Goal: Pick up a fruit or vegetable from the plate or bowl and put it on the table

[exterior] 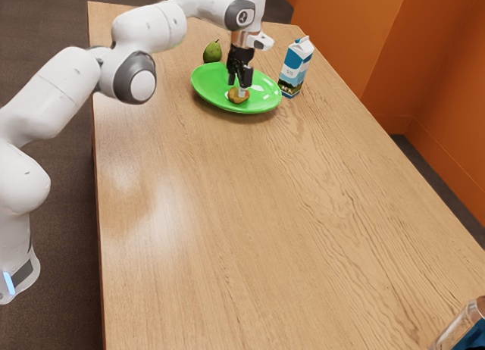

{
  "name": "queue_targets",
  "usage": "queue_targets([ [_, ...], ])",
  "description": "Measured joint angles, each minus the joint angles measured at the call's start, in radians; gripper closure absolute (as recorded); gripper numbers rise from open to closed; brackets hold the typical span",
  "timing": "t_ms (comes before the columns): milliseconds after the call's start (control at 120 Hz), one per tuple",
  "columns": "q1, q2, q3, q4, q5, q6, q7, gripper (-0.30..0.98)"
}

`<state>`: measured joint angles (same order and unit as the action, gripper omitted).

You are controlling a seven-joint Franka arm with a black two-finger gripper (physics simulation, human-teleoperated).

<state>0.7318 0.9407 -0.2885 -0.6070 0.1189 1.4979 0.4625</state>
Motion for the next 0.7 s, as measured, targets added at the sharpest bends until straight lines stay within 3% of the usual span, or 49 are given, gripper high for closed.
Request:
queue_targets([
  [275,-0.005,0.036,-0.016,-0.011,-0.002,0.090,0.057,0.01],
  [500,-0.008,0.010,-0.010,-0.037,0.004,0.096,0.087,0.36],
  [700,-0.151,-0.214,-0.018,-0.127,0.104,-0.026,0.075,0.37],
])
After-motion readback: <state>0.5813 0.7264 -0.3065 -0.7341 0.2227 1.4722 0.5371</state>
